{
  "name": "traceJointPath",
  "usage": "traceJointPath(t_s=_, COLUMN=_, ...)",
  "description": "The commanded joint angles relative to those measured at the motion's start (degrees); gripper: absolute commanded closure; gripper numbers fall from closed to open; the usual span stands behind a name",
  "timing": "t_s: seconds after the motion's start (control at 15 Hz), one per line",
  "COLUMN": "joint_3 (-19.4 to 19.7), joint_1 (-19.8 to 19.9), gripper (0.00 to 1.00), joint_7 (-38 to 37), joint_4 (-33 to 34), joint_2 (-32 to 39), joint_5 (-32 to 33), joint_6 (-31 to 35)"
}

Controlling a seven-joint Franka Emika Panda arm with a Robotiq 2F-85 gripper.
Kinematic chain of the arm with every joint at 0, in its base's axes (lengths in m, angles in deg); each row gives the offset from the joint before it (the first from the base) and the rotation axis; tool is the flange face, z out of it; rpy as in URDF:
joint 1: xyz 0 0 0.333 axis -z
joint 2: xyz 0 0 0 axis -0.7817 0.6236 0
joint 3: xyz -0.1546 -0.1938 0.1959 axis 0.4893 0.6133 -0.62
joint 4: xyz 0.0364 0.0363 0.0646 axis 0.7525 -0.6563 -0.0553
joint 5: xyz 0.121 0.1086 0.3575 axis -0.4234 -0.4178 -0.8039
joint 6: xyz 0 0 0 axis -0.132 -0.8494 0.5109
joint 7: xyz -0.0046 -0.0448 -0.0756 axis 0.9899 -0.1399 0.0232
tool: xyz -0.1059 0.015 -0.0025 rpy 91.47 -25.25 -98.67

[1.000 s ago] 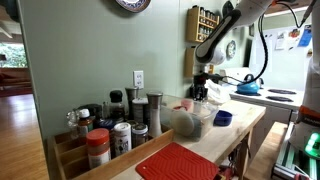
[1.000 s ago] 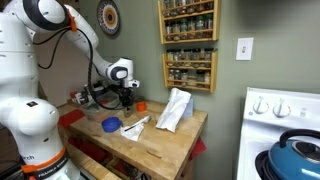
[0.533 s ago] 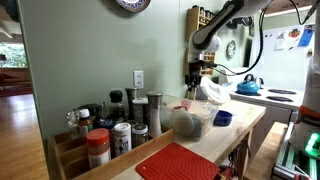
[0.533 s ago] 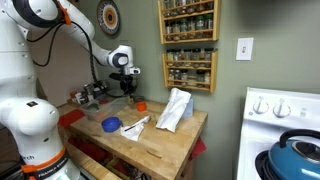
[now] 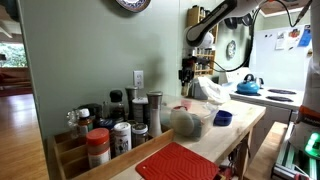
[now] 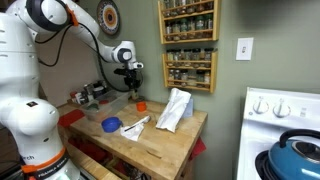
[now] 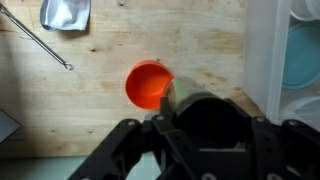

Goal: Pick up the orange cup from the clear container and put it on the table, pick up the spice bottle with a black lid from the table and put it in the orange cup, pick up the orange cup with the spice bottle and put it in the clear storage container

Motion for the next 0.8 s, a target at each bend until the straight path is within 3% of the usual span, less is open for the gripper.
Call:
traceJointPath(t_s=0.0, joint_3=0.50, joint_1=0.41, gripper=0.70, joint_7=-1.45, joint_4=2.02, joint_2=3.08, joint_5=3.24, joint_6=-1.12)
traceJointPath(t_s=0.73, joint_3=1.83, joint_1=0.79, gripper=0.70, joint_7=-3.44, joint_4=0.33, joint_2=6.42, joint_5=4.08, joint_6=6.65)
